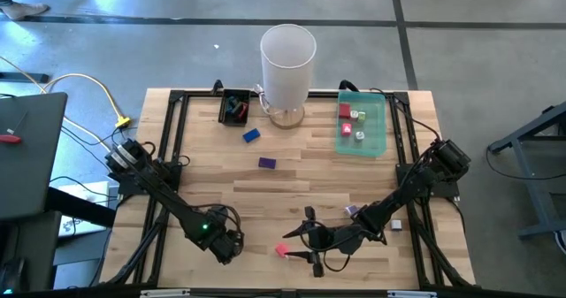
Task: Pick & Place Office items
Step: Put the blue adapter into the green bin
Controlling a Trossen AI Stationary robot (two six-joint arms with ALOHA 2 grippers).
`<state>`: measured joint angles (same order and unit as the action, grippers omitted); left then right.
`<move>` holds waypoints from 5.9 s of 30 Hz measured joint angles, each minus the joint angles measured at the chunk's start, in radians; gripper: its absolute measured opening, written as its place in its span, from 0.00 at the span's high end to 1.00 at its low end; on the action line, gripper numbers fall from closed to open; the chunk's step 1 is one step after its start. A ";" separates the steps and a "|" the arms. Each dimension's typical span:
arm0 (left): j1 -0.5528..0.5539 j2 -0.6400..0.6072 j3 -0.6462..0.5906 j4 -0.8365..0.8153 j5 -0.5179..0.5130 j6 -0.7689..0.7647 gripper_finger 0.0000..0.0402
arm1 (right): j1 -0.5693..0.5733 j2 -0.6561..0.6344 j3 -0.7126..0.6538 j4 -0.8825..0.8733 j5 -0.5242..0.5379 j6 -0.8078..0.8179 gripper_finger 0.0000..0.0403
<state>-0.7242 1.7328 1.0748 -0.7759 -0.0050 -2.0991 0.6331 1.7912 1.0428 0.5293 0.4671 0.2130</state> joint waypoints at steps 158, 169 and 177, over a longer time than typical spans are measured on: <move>0.227 -0.322 -0.043 0.328 -0.483 1.525 0.27 | -1.069 -0.476 0.000 -1.824 -0.138 0.705 0.74; 0.170 -0.321 -0.067 0.365 -0.489 1.503 0.27 | -1.298 -0.308 0.000 -1.689 -0.185 0.582 0.74; 0.163 -0.321 -0.067 0.365 -0.490 1.503 0.27 | -1.400 -0.173 0.000 -1.608 -0.219 0.548 0.74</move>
<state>-0.5617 1.4117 1.0080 -0.4110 -0.4950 -0.5957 -0.7674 1.6181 1.0424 -1.0791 0.2478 0.7607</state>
